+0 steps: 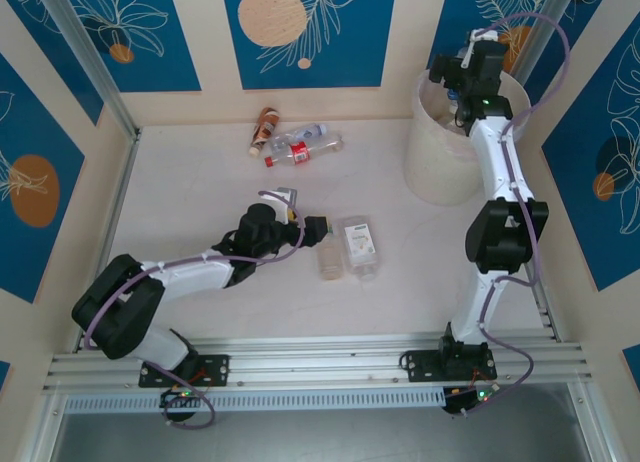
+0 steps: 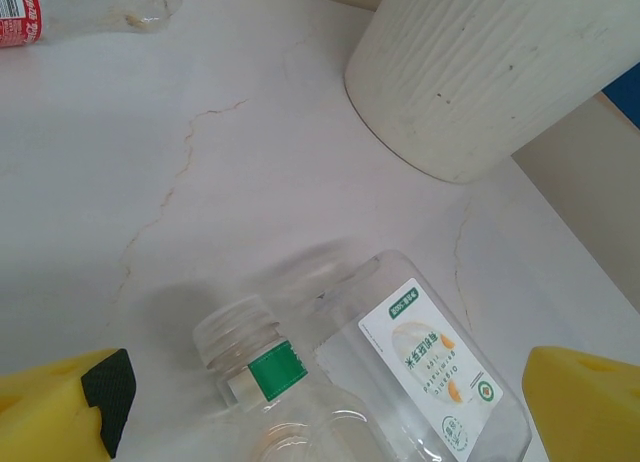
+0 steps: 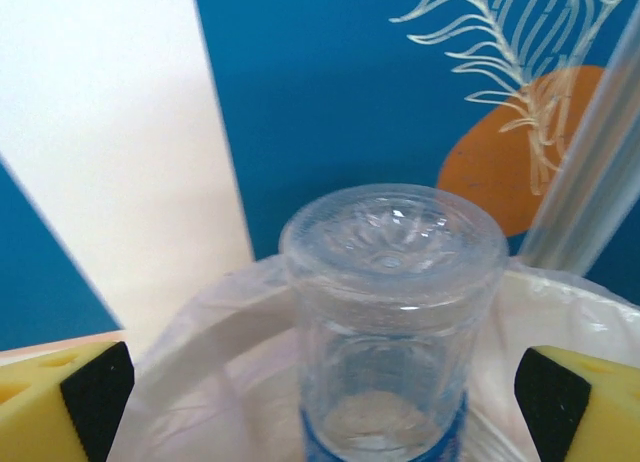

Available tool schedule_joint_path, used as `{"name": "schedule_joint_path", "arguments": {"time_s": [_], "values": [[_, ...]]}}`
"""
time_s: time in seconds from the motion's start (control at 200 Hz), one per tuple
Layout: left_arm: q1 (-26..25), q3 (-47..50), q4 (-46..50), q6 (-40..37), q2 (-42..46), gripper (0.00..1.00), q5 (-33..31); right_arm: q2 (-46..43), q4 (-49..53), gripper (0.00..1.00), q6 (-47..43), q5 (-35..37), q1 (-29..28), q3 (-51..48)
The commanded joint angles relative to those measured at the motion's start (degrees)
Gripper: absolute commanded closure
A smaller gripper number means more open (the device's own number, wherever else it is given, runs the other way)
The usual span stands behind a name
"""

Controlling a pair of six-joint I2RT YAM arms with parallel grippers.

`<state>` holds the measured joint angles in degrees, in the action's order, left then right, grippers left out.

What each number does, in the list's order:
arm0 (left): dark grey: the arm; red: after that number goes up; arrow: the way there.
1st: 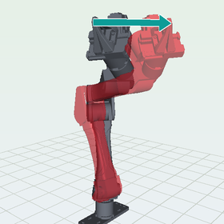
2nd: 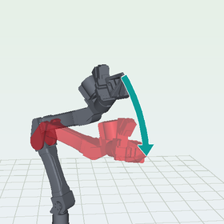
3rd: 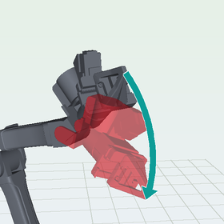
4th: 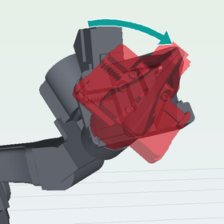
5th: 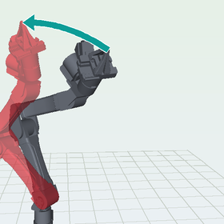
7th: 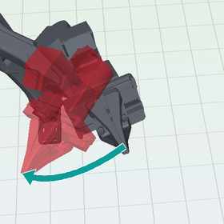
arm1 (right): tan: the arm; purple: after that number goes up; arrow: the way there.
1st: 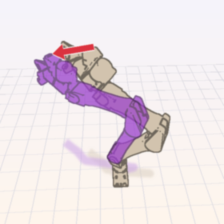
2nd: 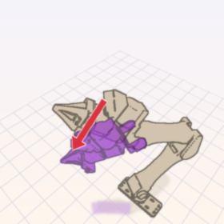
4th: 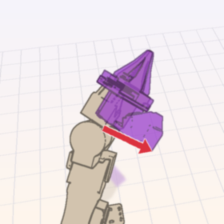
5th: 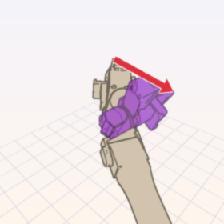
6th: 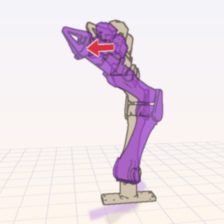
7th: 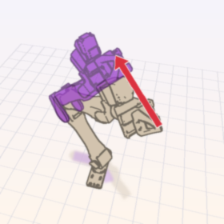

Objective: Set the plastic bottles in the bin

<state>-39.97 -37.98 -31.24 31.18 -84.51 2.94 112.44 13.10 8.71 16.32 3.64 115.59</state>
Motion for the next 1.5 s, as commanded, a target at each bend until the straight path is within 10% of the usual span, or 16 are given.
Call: {"name": "schedule_joint_path", "arguments": {"time_s": [0.0, 0.535, 0.685, 0.895, 1.355, 1.495], "values": [[0.5, -1.3, -1.5, 0.6, -0.7, 0.00, 0.7, -3.3, -3.1, 0.02, 6.3, -12.4, 1.7, -1.5], [0.8, -1.9, -1.6, 1.0, -2.8, 0.00, 1.1, 3.8, -3.8, 0.03, 14.8, -40.9, 4.2, 5.1], [0.8, -2.3, -1.5, 1.2, -3.6, 0.00, 1.5, 8.2, 0.8, 0.03, 17.0, -35.4, 4.1, 9.7], [0.9, -2.8, -1.0, 1.1, -4.2, 0.00, 2.0, 6.2, 8.1, 0.03, 23.2, -5.0, 3.6, 7.2], [1.1, -3.6, -1.4, 1.7, -5.9, 0.00, 3.6, -16.0, -6.3, 0.01, 24.7, -21.4, 5.9, -18.2], [1.5, -3.4, -0.8, 0.9, -5.0, 0.00, 2.1, -16.4, -1.5, 0.01, 21.5, -16.3, 6.1, -17.1]]}}
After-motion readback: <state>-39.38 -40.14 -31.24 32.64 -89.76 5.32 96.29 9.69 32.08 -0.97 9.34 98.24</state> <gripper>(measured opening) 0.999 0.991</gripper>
